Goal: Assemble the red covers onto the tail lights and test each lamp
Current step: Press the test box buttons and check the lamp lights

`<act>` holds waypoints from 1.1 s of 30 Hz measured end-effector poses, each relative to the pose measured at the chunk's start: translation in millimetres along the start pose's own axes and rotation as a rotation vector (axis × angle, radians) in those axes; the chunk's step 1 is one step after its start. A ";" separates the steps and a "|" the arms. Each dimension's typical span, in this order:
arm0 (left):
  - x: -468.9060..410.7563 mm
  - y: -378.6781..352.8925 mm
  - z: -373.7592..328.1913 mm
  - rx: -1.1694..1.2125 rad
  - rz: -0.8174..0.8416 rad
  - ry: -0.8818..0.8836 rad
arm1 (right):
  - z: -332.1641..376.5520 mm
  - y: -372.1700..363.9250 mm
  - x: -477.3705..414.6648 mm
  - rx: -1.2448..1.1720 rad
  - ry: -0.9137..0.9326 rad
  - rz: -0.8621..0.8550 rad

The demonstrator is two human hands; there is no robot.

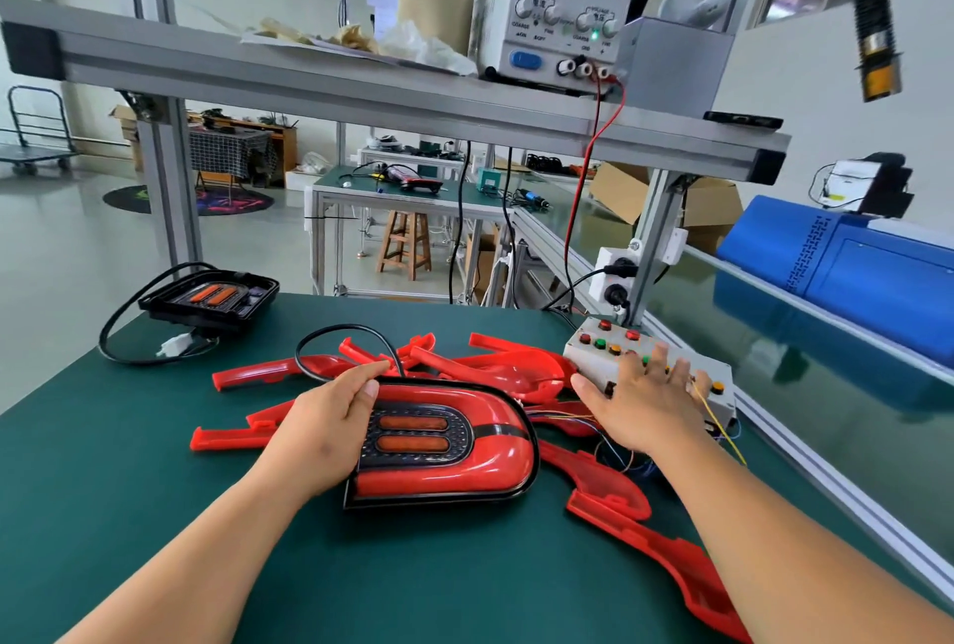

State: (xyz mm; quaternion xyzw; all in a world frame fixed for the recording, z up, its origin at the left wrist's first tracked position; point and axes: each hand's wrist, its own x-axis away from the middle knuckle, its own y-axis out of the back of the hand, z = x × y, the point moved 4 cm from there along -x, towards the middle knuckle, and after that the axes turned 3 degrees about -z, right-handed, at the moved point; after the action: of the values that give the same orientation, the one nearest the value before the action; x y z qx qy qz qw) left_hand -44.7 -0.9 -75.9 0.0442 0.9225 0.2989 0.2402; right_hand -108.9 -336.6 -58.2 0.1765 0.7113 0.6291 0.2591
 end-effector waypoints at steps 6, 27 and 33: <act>0.1 -0.1 1.7 0.013 0.005 0.008 | -18.0 -1.9 8.4 0.021 -0.076 0.005; -3.6 -0.3 2.0 -0.051 0.014 -0.055 | -24.2 -8.4 2.6 0.082 -0.059 -0.034; -2.9 -0.1 2.0 -0.050 0.014 -0.049 | -22.8 -8.9 2.1 0.103 -0.045 -0.038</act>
State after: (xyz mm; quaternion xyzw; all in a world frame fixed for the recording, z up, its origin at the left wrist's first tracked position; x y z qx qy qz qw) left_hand -41.2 -0.6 -76.2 0.0517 0.9083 0.3222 0.2616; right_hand -123.4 -355.0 -65.6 0.1900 0.7401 0.5825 0.2773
